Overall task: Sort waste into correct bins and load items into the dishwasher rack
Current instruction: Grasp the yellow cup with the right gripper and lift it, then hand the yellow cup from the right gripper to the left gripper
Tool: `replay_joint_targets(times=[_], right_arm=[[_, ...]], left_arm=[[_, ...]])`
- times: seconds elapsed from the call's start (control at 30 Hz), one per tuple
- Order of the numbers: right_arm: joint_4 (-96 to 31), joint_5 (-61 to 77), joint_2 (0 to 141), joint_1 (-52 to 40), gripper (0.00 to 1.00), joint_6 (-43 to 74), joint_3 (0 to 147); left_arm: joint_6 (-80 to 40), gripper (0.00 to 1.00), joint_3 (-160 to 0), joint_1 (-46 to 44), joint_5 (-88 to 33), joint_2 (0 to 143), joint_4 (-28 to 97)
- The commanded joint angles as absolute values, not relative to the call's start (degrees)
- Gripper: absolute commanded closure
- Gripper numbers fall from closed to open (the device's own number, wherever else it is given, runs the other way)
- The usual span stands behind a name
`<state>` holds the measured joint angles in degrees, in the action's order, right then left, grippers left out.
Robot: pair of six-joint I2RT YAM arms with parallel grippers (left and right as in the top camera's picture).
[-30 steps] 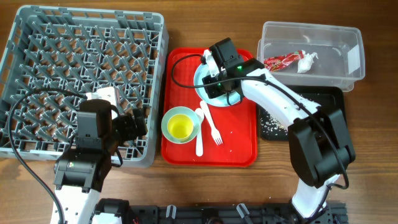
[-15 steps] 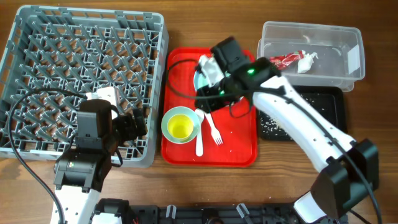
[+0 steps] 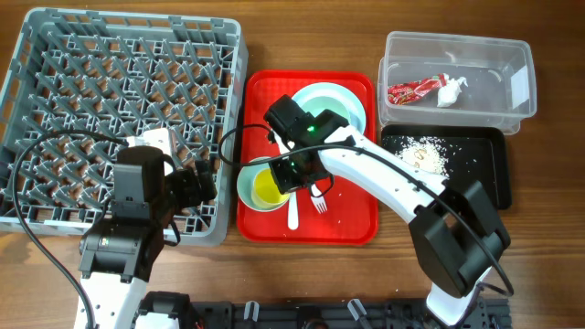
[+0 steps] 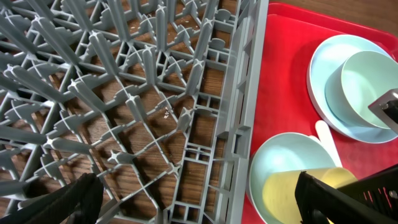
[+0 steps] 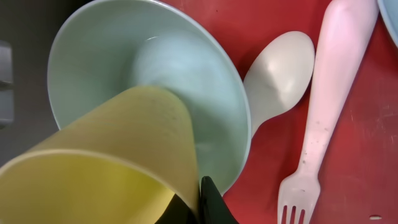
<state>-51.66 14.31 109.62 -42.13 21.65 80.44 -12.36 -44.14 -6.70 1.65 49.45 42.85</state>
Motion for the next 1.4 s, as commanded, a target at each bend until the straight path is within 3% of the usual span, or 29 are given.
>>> replay_joint_targets(times=[0.0,0.13,0.27,0.43,0.63,0.9,1.37], right_arm=[[-51.7,13.3,107.7,-41.7,0.96,22.9,80.4],[-52.4,13.3,98.3,-36.5,0.96,22.5,82.2],[-52.8,13.9,90.0,-28.3,0.96,22.5,82.2],[-52.5,40.3,89.1,-17.9,0.96,15.8,81.1],[-49.4,62.4,89.1,-15.4,0.96,10.5,81.0],[-48.5,74.8,89.1,-15.6,0.96,10.0,81.0],[-48.2,74.7,89.1,-19.6,0.96,10.5,81.0]], left_arm=[[-12.9,0.0,-45.2,-6.9,1.1,49.5,42.8],[-12.9,0.0,-45.2,-6.9,0.3,49.5,42.7],[-12.9,0.0,-45.2,-6.9,-10.2,49.7,41.1],[-15.7,0.0,-45.2,-6.9,-39.6,54.0,26.3],[-17.3,0.0,-45.2,-6.9,-65.4,61.1,8.1],[-20.4,0.0,-45.2,-6.9,-66.5,63.0,-0.3],[-27.7,0.0,-45.2,-12.4,-68.1,63.0,-12.7]])
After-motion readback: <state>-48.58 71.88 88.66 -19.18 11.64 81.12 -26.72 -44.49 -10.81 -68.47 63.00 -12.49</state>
